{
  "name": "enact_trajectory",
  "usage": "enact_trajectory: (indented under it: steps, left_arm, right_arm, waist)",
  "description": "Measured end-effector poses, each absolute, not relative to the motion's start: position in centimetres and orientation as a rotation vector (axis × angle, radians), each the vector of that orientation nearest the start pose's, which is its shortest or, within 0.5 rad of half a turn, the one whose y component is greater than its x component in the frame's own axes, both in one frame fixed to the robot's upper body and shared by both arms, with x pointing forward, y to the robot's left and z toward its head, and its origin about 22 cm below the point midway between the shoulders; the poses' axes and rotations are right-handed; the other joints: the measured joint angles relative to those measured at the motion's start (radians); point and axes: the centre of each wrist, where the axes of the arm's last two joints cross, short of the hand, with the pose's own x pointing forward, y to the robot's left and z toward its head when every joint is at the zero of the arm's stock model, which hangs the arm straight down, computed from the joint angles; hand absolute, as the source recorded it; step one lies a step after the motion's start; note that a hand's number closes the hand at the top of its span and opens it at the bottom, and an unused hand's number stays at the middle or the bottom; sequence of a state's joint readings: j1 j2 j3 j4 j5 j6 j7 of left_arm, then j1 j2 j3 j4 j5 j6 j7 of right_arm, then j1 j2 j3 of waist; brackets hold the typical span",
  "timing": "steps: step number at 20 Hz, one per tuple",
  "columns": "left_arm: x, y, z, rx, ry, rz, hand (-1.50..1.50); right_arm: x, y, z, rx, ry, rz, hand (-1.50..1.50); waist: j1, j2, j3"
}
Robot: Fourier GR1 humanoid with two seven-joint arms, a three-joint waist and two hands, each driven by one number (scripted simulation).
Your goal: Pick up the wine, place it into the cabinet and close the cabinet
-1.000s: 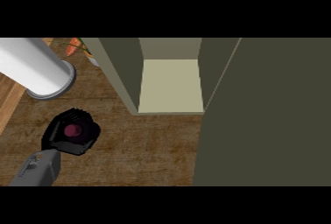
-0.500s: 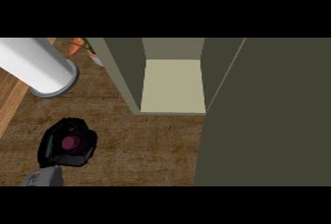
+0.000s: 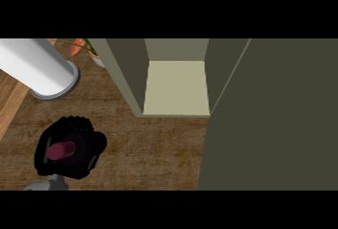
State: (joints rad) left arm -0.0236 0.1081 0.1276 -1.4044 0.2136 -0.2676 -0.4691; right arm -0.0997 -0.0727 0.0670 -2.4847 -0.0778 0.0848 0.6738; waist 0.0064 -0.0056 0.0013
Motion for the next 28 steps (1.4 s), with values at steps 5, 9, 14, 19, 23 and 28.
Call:
enact_trajectory:
  steps: [5,9,14,19,23,28]
  left_arm:
    - [24.6,25.8,1.5,-0.239,-1.928,0.023,1.50]
    - [24.0,23.4,3.6,-0.250,-1.916,-0.010,1.50]
    - [24.1,20.6,6.3,-0.312,-1.892,-0.034,1.50]
    - [24.5,16.3,8.6,-0.363,-1.893,-0.033,1.50]
    - [24.8,13.6,10.6,-0.377,-1.892,-0.020,1.50]
    - [25.9,10.9,12.3,-0.373,-1.886,-0.008,1.50]
  right_arm:
    - [15.3,-21.7,20.2,0.129,-1.896,0.248,-1.50]
    - [15.3,-21.0,20.6,0.165,-1.884,0.248,-1.50]
    - [15.1,-21.4,20.3,0.153,-1.887,0.245,-1.50]
    - [15.1,-21.4,20.1,0.155,-1.892,0.244,-1.50]
    - [14.9,-21.9,19.8,0.135,-1.882,0.250,-1.50]
    - [15.1,-21.9,20.0,0.136,-1.887,0.255,-1.50]
  waist:
    - [-0.005,0.002,0.000]
    - [-0.006,0.002,-0.001]
    - [-0.010,0.003,-0.001]
    - [-0.013,0.004,-0.001]
    - [-0.016,0.004,-0.001]
    - [-0.017,0.004,-0.001]
